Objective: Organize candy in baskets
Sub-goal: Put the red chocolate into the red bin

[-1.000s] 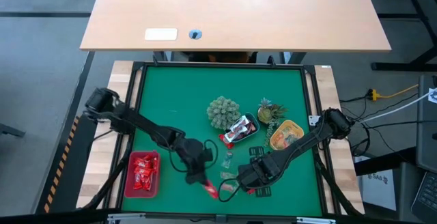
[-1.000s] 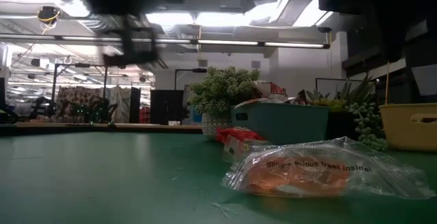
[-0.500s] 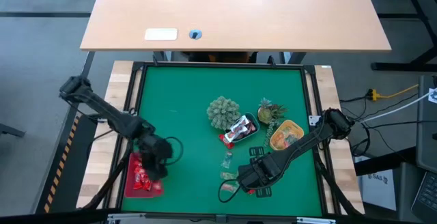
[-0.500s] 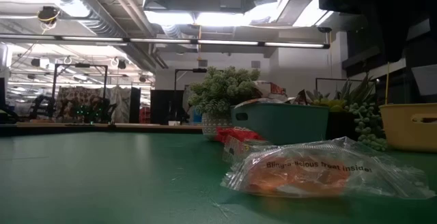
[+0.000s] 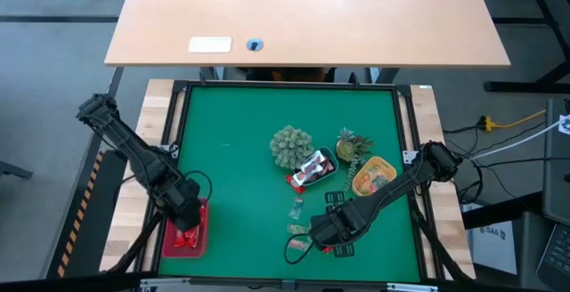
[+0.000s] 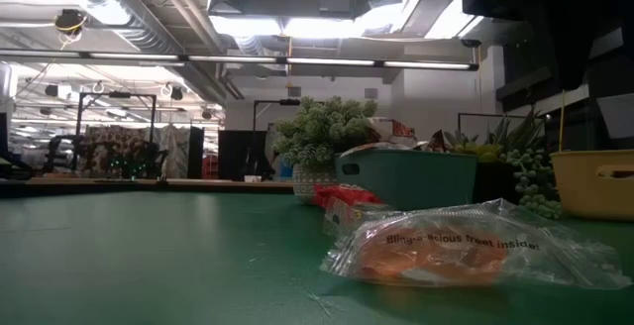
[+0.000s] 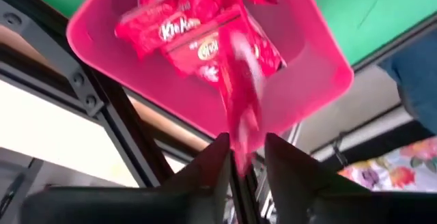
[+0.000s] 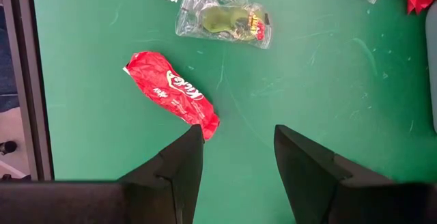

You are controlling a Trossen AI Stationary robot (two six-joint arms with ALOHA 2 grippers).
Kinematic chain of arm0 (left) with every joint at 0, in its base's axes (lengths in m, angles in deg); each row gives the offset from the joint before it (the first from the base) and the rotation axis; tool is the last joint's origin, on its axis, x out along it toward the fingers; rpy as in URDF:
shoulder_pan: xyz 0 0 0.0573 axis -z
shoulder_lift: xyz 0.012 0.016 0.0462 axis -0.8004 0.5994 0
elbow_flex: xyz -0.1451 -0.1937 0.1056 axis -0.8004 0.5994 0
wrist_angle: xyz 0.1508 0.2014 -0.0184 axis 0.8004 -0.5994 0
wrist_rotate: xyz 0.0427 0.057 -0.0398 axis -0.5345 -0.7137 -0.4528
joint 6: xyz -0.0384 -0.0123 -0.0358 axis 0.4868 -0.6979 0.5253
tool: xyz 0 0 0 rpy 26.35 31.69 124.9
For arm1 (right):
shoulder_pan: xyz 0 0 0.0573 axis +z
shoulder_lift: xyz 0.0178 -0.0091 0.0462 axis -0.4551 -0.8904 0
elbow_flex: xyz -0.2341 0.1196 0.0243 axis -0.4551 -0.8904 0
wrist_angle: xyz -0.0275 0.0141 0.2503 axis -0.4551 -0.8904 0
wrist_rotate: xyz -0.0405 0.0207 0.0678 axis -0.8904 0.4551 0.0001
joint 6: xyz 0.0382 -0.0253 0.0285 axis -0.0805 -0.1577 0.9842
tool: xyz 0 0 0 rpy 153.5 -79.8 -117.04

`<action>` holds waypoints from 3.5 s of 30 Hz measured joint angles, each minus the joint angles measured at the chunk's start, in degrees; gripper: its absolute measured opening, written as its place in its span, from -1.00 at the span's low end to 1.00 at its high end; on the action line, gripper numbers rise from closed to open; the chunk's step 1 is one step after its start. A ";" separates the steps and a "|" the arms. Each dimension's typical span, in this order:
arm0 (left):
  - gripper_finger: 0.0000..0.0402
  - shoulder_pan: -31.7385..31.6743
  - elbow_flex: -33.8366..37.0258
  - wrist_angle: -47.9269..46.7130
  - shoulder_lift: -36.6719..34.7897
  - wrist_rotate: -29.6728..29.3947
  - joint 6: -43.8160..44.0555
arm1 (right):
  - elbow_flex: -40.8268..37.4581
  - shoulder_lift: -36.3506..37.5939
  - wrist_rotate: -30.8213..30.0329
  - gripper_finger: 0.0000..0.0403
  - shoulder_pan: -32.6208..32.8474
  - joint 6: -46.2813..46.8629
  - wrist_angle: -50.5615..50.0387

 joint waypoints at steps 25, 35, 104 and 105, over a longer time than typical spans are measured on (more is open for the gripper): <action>-0.11 0.32 0.00 12.83 0.02 -37.26 0.57 | -7.34 0.02 -6.59 -0.11 11.36 -16.55 9.87; -0.11 0.32 0.00 12.81 0.04 -38.18 0.57 | -15.08 0.00 -6.49 -0.11 8.32 -17.05 15.91; -0.11 -0.53 0.00 73.28 27.52 -62.77 -60.45 | -4.26 0.00 -5.38 0.00 1.73 -14.33 -2.58; -0.11 -0.53 0.00 73.29 27.52 -62.77 -60.45 | -6.09 0.00 -5.39 0.04 1.52 -14.56 -1.59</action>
